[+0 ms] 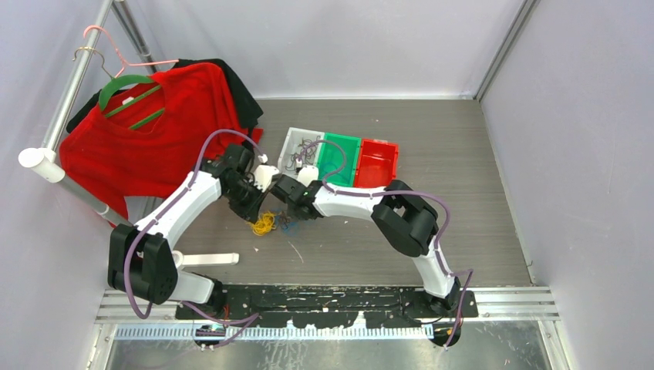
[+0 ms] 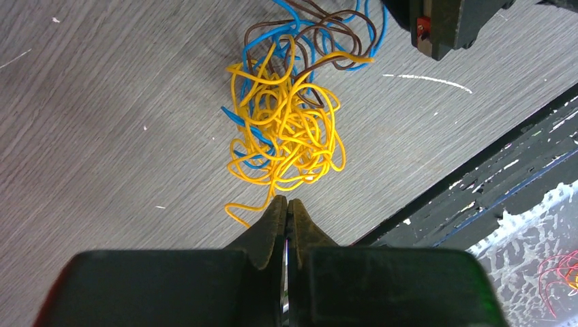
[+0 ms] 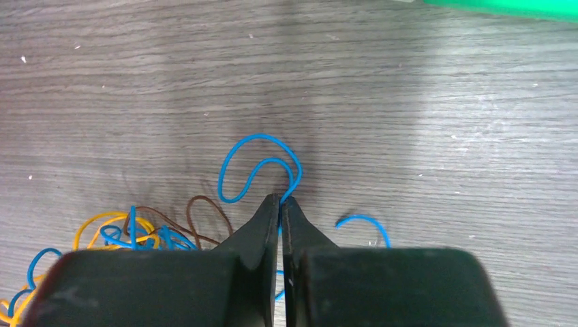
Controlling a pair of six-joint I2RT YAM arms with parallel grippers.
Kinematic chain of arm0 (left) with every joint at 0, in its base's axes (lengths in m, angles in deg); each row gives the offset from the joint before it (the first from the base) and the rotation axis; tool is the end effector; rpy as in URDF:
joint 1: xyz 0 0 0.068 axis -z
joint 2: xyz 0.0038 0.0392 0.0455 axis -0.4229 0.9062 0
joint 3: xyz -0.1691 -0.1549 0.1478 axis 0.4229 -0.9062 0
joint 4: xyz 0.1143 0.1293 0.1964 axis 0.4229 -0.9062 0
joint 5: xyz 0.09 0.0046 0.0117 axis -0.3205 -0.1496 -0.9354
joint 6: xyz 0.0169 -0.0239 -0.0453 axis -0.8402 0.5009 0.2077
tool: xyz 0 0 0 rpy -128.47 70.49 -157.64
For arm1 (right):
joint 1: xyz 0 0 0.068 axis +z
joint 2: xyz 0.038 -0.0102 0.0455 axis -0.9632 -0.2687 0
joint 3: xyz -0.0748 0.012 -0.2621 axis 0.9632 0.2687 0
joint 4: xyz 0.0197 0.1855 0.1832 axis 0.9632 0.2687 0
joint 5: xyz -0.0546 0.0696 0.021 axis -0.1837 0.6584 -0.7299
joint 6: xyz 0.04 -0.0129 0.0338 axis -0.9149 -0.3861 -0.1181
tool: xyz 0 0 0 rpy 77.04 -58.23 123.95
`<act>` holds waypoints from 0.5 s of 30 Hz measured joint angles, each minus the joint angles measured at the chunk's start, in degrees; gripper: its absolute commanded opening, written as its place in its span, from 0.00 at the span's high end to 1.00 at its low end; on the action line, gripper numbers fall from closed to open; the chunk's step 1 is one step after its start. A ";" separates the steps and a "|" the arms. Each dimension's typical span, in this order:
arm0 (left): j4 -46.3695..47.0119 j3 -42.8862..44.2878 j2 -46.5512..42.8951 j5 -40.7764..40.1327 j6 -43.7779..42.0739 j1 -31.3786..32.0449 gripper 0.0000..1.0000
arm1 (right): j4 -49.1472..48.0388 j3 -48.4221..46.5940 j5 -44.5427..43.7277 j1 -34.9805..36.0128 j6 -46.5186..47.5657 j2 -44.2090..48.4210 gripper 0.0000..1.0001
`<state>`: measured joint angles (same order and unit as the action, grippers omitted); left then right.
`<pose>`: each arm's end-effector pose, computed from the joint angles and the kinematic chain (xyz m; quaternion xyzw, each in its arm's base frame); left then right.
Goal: Untangle the cables
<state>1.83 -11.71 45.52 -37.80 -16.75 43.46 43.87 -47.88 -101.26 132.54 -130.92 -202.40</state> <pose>0.2330 -0.0882 0.2414 0.3256 0.9274 -0.1403 0.1194 0.2410 0.3631 0.1588 0.0369 0.9531 0.1087 0.2801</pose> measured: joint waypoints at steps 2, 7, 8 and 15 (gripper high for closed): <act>0.13 0.00 0.00 0.02 -0.07 0.02 1.00 | 0.46 0.02 -1.07 -0.02 0.11 0.00 0.99; 0.24 -0.02 0.00 0.35 -1.40 0.57 1.00 | -1.53 3.13 -3.41 -0.46 0.26 1.68 0.99; 0.13 -0.07 0.00 0.35 -1.90 0.81 1.00 | -1.62 4.17 -3.76 -0.68 0.31 2.47 0.99; 0.11 -1.68 -0.52 -1.09 -4.98 1.49 1.00 | -2.29 15.06 -6.23 -3.61 2.23 14.29 0.99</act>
<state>1.94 -13.40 45.00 -38.89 -21.73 44.94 41.58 -32.82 -107.49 128.94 -128.69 -188.10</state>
